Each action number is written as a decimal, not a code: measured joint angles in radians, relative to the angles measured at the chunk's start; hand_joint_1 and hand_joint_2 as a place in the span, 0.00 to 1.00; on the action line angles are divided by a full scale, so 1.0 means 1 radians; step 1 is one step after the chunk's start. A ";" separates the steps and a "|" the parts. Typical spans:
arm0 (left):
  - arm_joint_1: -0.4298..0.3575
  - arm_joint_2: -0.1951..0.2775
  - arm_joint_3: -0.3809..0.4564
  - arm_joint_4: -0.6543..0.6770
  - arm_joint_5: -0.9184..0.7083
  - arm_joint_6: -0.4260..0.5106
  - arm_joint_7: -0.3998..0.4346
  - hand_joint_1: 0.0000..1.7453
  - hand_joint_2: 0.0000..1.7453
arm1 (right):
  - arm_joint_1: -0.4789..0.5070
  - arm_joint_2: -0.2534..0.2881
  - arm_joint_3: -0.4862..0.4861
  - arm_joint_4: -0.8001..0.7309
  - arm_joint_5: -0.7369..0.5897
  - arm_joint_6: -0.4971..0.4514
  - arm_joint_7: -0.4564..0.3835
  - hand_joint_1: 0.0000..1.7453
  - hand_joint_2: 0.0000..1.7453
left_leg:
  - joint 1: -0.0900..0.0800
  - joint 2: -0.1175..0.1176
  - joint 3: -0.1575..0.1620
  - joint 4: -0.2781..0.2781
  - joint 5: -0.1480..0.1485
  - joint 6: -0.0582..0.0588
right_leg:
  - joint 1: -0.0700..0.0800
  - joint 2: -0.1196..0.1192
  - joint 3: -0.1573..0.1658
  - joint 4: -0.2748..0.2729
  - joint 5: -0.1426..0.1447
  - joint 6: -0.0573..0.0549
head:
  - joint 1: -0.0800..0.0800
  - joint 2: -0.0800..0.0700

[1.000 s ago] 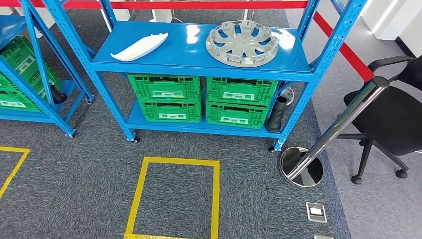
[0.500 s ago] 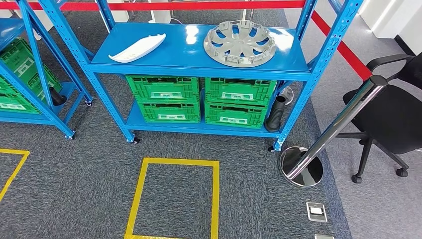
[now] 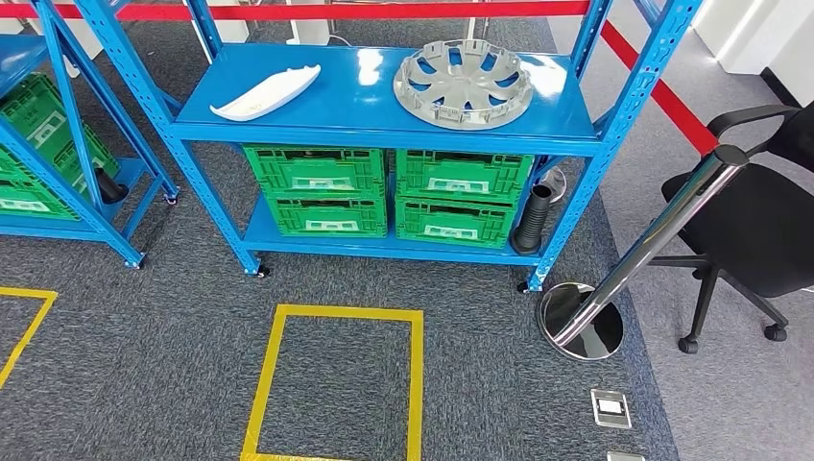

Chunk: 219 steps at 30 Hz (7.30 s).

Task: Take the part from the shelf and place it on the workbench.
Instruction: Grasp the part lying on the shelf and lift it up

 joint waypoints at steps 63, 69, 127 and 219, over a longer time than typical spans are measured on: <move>-0.181 -0.041 -0.825 0.081 0.410 0.164 0.044 0.00 0.00 | -0.571 -0.390 0.325 -0.929 1.241 0.370 0.490 0.00 0.00 | -0.002 0.000 0.002 0.000 0.001 0.001 | -0.002 -0.001 0.001 0.000 0.003 0.002 | 0.000 0.000; -0.203 -0.051 -0.877 0.086 0.411 0.162 0.057 0.00 0.00 | -0.669 -0.357 0.407 -0.961 1.354 0.423 0.512 0.00 0.00 | -0.001 0.000 0.002 0.000 0.002 0.000 | -0.002 -0.001 0.001 0.000 0.003 0.002 | 0.000 0.000; -0.234 -0.062 -1.015 0.128 0.373 0.139 0.105 0.00 0.00 | -0.713 -0.324 0.578 -0.997 1.393 0.276 0.574 0.00 0.00 | 0.014 0.004 -0.171 0.286 -0.078 -0.027 | -0.019 0.006 -0.051 0.019 0.025 -0.007 | -0.003 0.000; -0.208 -0.065 -1.006 0.142 0.355 0.163 0.106 0.00 0.00 | -0.513 -0.401 0.338 -1.089 1.349 0.200 0.574 0.00 0.00 | 0.001 0.005 -0.202 0.250 -0.075 -0.015 | -0.006 0.006 0.053 -0.030 -0.014 -0.014 | -0.004 0.000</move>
